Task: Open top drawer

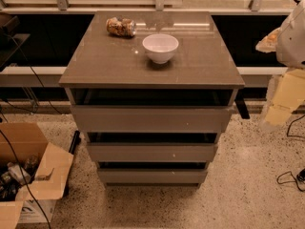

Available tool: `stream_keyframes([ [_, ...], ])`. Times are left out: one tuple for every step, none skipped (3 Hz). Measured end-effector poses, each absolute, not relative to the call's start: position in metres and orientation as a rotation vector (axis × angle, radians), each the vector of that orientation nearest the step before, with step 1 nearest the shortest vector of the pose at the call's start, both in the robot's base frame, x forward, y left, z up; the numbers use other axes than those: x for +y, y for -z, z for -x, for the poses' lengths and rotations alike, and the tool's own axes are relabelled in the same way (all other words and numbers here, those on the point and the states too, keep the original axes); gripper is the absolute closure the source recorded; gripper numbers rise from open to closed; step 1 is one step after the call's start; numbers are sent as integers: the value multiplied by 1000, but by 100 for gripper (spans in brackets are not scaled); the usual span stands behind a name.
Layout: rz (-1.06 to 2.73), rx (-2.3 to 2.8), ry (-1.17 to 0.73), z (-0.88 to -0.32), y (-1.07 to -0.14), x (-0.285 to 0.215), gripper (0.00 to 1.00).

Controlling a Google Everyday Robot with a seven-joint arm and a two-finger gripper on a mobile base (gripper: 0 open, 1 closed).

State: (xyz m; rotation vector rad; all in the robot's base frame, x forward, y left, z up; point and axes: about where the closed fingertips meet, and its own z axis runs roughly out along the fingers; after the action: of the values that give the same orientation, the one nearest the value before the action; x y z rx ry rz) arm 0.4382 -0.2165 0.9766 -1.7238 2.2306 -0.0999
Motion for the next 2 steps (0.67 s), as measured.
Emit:
stream_keyframes([
  [1717, 2228, 95, -438, -975, -215, 0],
  [1625, 2190, 26, -440, -958, -200, 0],
])
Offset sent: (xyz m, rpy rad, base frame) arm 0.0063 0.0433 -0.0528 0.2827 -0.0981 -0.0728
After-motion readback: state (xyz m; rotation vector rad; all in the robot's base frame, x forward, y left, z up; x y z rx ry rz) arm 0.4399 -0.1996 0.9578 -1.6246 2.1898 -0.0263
